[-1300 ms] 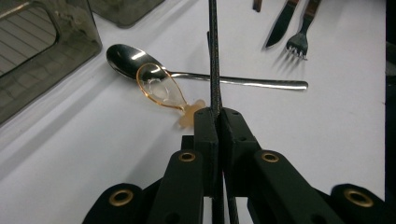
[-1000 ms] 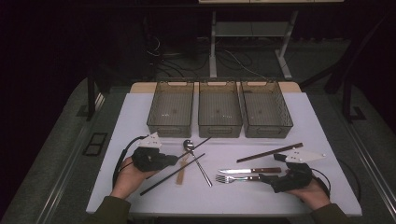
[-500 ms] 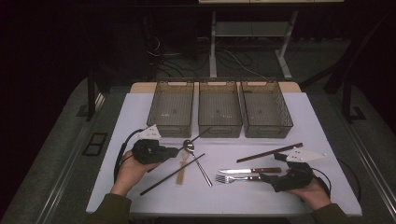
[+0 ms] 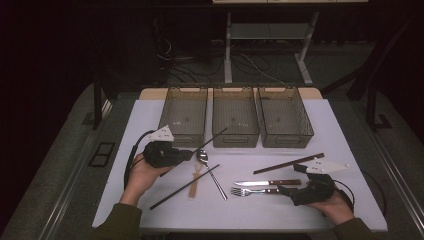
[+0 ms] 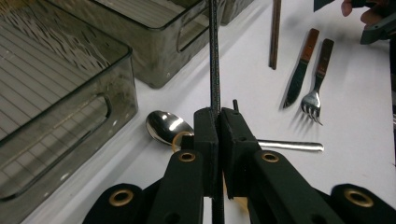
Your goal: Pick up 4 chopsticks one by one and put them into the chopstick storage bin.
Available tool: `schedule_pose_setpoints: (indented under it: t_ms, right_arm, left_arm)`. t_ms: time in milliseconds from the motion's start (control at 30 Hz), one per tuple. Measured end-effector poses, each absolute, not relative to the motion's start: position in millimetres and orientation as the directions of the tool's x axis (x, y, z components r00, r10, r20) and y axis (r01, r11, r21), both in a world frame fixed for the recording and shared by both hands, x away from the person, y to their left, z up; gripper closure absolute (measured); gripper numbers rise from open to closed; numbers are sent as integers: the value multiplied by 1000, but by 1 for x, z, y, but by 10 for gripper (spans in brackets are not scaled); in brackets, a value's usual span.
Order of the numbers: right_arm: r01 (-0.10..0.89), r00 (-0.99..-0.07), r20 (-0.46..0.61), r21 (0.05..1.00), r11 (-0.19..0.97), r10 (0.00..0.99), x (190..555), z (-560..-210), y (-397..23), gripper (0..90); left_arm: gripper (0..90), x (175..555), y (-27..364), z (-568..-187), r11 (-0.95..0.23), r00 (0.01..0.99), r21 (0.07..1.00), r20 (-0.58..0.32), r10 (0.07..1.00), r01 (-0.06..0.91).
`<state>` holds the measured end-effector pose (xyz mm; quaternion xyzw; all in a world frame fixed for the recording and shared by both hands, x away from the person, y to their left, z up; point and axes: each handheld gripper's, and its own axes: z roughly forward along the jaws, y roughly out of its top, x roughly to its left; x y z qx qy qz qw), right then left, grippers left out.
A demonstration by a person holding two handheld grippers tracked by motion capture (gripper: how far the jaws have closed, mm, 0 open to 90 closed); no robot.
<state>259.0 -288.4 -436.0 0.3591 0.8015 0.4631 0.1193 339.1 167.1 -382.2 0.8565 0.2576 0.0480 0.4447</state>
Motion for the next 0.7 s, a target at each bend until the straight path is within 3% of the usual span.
schedule_pose_setpoints:
  t_ms: [700]
  right_arm:
    - [468, -710, 146, 829, 307, 689, 259, -436, -290, 8]
  left_arm:
    - [850, 375, 156, -365, -443, 846, 804, -133, 517, 397]
